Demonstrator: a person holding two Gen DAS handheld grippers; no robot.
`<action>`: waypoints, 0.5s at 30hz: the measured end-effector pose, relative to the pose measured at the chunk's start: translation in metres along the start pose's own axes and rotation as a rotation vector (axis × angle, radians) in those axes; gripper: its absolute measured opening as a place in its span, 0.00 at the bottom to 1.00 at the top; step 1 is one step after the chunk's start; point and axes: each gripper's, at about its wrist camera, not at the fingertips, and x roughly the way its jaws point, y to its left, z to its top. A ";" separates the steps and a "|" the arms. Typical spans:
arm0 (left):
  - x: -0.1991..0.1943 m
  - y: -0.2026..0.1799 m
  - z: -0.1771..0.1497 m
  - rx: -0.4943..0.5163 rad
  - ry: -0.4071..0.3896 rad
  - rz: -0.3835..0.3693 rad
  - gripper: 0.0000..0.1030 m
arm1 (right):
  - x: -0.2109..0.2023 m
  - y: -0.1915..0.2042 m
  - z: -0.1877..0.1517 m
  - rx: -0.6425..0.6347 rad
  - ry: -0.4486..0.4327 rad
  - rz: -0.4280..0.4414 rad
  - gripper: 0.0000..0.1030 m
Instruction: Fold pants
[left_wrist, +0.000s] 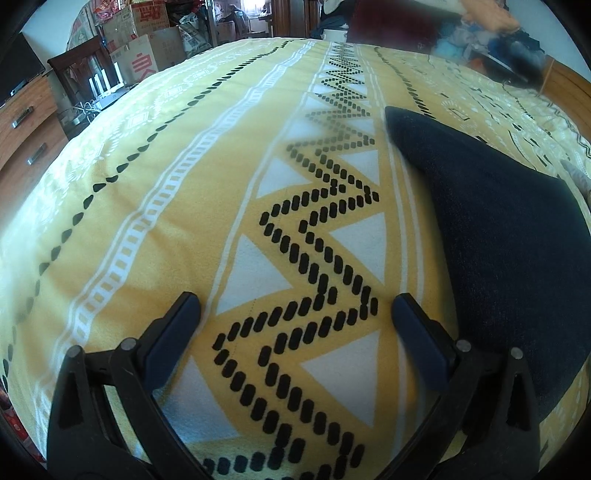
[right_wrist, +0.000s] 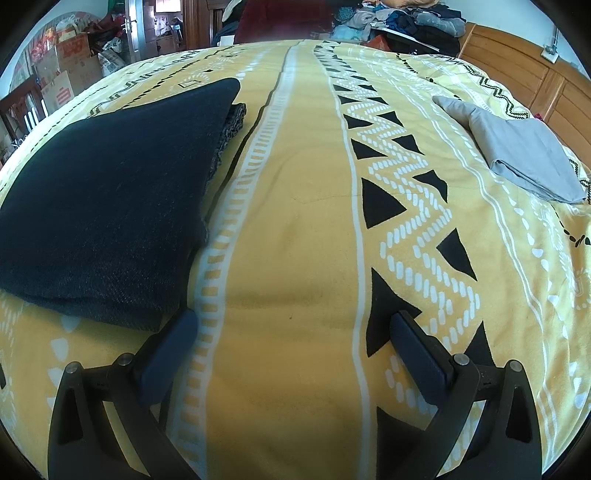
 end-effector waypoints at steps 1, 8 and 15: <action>-0.001 0.000 -0.001 0.000 0.000 0.000 1.00 | 0.001 0.000 0.000 0.001 -0.001 -0.001 1.00; -0.001 0.000 -0.001 0.000 0.000 0.000 1.00 | 0.000 -0.001 -0.001 0.003 -0.005 -0.002 1.00; -0.001 0.000 -0.001 0.000 0.000 0.001 1.00 | 0.000 -0.001 -0.001 0.002 -0.005 0.000 1.00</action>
